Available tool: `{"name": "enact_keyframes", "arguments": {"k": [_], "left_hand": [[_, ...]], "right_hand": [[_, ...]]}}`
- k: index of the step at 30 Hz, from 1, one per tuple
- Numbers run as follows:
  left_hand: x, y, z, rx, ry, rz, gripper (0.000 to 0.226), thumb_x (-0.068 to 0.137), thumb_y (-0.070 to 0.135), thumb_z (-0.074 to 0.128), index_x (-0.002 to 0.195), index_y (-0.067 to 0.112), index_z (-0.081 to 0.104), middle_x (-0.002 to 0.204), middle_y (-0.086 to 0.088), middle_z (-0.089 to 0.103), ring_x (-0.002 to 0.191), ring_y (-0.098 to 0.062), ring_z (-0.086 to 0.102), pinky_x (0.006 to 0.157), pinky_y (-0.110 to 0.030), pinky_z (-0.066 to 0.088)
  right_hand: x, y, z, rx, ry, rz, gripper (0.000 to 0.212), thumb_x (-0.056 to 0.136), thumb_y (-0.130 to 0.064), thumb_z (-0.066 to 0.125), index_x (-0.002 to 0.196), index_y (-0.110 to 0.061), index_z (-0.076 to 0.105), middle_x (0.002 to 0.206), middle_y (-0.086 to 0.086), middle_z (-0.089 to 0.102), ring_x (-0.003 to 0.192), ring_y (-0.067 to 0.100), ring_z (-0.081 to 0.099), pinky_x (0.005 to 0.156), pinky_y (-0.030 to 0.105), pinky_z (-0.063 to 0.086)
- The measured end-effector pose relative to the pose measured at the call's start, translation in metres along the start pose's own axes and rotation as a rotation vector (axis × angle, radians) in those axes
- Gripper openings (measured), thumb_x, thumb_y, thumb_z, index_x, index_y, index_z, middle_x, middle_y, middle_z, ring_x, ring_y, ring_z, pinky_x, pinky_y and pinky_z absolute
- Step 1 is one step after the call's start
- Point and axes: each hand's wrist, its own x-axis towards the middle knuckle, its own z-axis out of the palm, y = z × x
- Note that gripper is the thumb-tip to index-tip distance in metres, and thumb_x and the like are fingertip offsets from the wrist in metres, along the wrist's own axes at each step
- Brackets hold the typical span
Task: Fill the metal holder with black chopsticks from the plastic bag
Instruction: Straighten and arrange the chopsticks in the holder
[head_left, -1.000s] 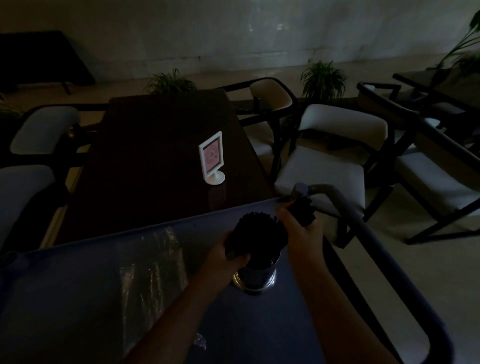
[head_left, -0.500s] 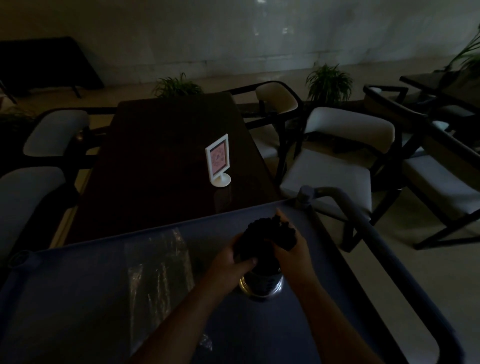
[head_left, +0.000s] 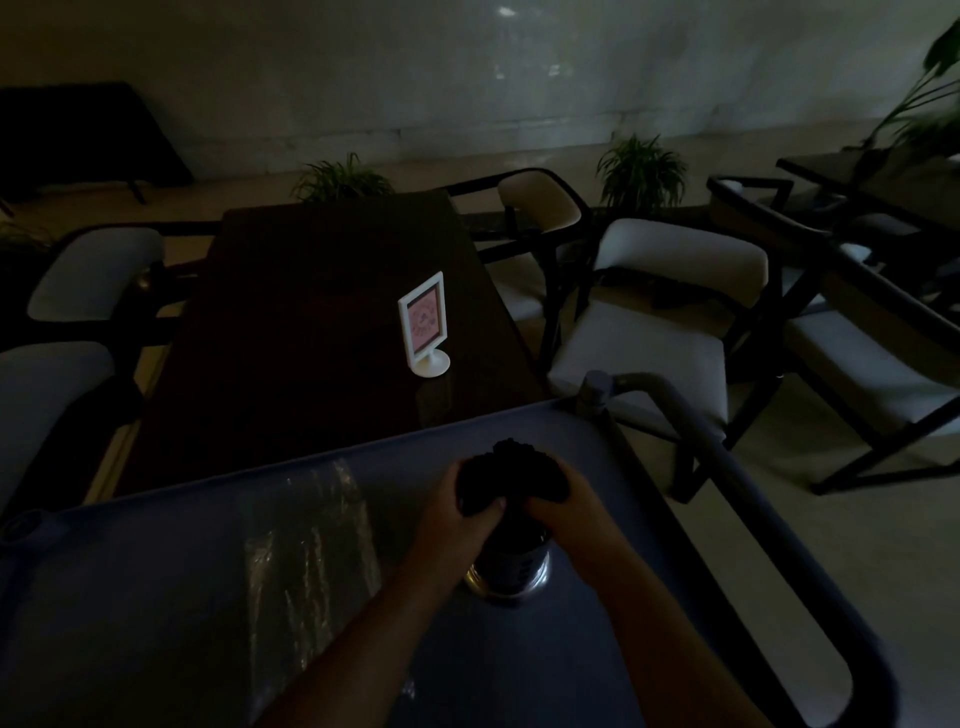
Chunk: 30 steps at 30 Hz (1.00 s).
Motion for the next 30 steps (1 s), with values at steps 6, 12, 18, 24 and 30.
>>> {"name": "enact_keyframes", "arguments": {"k": [6,12,18,24,30], "left_hand": [[0.005,0.005,0.008,0.057,0.035,-0.008,0.043,0.079,0.014,0.073,0.082,0.054,0.059,0.088,0.013,0.070,0.087,-0.001,0.068,0.076,-0.024,0.054],[0.003,0.006,0.012,0.043,0.076,-0.022,0.024,0.079,0.017,0.077,0.088,0.033,0.063,0.092,0.009,0.071,0.083,0.002,0.067,0.073,-0.018,0.052],[-0.001,0.025,0.012,0.000,0.071,0.028,0.020,0.082,0.023,0.073,0.101,0.025,0.067,0.098,0.005,0.072,0.092,-0.007,0.069,0.082,-0.026,0.056],[-0.001,0.048,0.009,-0.062,0.133,0.050,0.024,0.084,0.025,0.070,0.108,0.027,0.067,0.102,0.007,0.072,0.096,-0.009,0.068,0.086,-0.037,0.058],[-0.008,0.094,-0.008,-0.174,0.148,0.182,0.019,0.085,0.022,0.066,0.091,0.040,0.070,0.098,0.011,0.075,0.092,-0.005,0.069,0.068,-0.023,0.056]], "right_hand": [[-0.004,0.007,0.003,-0.027,0.002,0.077,0.030,0.087,-0.002,0.067,0.101,-0.028,0.061,0.093,-0.014,0.064,0.074,-0.018,0.064,0.059,0.003,0.048],[-0.006,0.004,0.005,-0.080,0.032,0.092,0.022,0.086,-0.013,0.072,0.100,-0.026,0.063,0.086,-0.017,0.064,0.074,-0.006,0.068,0.055,0.003,0.047],[-0.009,-0.002,0.003,-0.150,0.054,0.017,0.023,0.086,-0.011,0.071,0.094,-0.029,0.060,0.087,-0.018,0.065,0.073,-0.018,0.064,0.059,0.002,0.047],[-0.010,-0.004,0.000,-0.182,0.035,-0.030,0.060,0.077,-0.007,0.078,0.124,-0.030,0.048,0.110,-0.014,0.059,0.097,-0.008,0.060,0.068,0.006,0.050],[-0.025,-0.019,-0.010,-0.186,0.041,-0.093,0.088,0.076,-0.017,0.081,0.146,-0.035,0.031,0.145,0.000,0.045,0.133,0.015,0.043,0.095,0.027,0.050]]}}
